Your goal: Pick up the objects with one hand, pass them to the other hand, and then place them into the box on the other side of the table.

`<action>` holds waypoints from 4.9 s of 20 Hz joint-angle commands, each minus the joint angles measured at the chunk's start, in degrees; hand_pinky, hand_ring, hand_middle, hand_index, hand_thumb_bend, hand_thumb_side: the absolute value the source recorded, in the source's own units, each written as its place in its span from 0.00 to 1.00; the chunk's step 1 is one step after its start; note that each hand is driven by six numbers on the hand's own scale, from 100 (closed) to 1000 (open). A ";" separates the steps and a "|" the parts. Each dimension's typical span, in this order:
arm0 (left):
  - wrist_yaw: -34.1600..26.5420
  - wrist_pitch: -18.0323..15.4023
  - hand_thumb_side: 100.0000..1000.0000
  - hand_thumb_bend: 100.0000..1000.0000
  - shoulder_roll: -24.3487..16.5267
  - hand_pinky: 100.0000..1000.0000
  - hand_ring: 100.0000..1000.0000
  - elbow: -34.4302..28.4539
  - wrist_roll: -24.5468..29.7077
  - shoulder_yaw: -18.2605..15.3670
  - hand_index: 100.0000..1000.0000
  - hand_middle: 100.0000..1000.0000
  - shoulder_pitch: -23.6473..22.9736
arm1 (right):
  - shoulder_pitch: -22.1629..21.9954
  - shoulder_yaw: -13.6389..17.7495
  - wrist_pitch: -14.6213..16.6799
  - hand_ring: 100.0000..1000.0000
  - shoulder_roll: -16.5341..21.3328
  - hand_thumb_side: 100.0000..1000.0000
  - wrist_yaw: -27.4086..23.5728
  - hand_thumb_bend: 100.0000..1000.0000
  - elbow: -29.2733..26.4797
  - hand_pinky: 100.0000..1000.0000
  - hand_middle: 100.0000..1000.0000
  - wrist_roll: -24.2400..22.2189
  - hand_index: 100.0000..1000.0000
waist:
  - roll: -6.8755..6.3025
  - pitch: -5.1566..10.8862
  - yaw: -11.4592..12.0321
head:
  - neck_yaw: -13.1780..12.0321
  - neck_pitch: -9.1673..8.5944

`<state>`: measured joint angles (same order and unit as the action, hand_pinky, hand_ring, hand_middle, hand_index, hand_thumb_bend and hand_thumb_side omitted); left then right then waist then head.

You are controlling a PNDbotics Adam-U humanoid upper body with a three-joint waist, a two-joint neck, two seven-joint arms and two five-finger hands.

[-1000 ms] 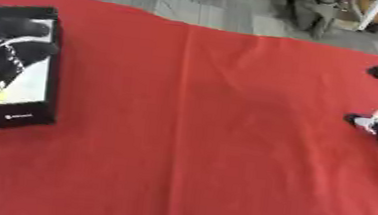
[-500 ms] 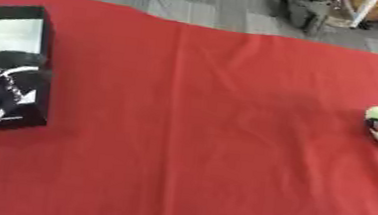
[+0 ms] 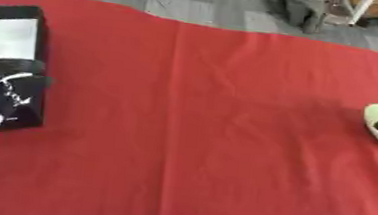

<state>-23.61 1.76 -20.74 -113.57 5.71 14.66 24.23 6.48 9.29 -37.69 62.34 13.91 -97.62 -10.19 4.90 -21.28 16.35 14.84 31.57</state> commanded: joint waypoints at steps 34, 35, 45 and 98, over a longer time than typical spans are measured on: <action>1.31 -4.72 0.74 0.09 -1.20 0.97 0.78 -1.02 -1.11 -1.47 0.76 0.75 0.74 | -0.80 1.58 -5.37 0.88 1.44 0.13 0.42 0.44 5.89 0.87 0.85 8.64 0.92 | -2.40 -0.34 2.34 | 4.15 -1.03; 1.34 -4.76 0.74 0.09 -1.18 0.97 0.78 -1.02 -1.11 -1.48 0.76 0.75 0.72 | -0.84 1.52 -5.70 0.88 1.43 0.13 0.26 0.44 5.95 0.87 0.85 9.09 0.92 | -2.42 -0.38 2.35 | 4.21 -1.06; 1.67 -4.87 0.75 0.09 -0.98 0.98 0.78 -1.02 -1.30 -1.51 0.76 0.75 0.66 | -1.23 0.71 -7.65 0.85 0.61 0.10 -0.23 0.30 7.10 0.85 0.80 9.70 0.89 | -2.60 -1.00 2.77 | 4.80 -1.56; 4.39 -7.21 0.63 0.00 -9.65 0.96 0.76 -1.02 -3.95 -3.39 0.75 0.74 4.12 | -1.43 -7.74 11.34 0.48 -8.41 0.00 -15.58 0.00 -16.97 0.69 0.41 35.64 0.50 | -3.54 4.30 1.65 | 0.13 2.81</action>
<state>-19.67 -5.04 -28.28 -113.57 1.94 12.13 27.49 4.53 1.65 -27.34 53.16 -1.06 -113.45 25.42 1.44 -18.49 18.06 15.29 34.17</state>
